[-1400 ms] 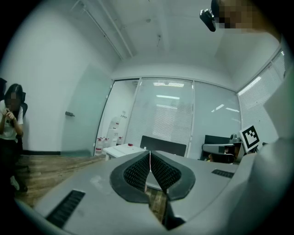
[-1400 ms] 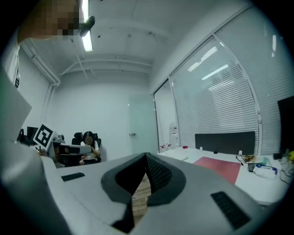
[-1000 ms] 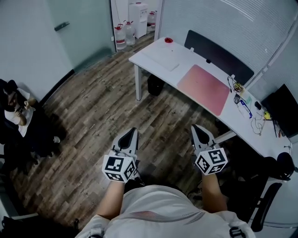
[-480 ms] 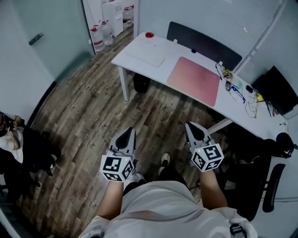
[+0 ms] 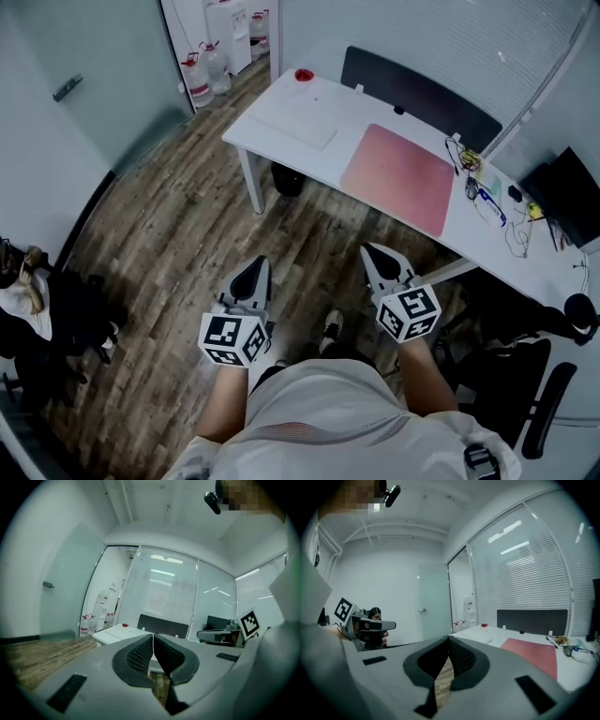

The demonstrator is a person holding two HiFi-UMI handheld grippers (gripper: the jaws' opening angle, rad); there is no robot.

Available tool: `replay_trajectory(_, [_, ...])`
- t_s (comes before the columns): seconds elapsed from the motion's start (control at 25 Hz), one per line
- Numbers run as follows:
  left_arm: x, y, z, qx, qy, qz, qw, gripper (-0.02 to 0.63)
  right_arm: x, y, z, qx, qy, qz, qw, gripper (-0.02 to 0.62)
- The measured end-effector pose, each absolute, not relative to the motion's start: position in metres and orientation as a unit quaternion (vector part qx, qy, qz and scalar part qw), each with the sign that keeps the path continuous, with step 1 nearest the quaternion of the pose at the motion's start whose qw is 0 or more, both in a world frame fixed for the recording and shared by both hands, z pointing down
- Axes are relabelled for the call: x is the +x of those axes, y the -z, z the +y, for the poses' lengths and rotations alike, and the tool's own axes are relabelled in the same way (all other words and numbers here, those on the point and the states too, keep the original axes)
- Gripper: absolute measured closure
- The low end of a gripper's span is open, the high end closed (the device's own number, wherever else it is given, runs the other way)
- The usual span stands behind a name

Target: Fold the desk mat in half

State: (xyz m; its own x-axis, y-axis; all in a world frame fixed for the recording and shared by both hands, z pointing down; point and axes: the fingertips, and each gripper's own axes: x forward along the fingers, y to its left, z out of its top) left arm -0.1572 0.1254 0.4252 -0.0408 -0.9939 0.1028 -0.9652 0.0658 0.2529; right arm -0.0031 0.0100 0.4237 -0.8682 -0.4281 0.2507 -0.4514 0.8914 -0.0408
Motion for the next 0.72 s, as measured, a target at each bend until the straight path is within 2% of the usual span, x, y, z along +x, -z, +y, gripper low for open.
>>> replay_trajectory(0.72, [-0.136,-0.427,-0.136,0.710,0.006,-0.691,0.134,0.589,0.009,-0.458,-0.234,0.238,-0.088,-0.957,0.139,0.545])
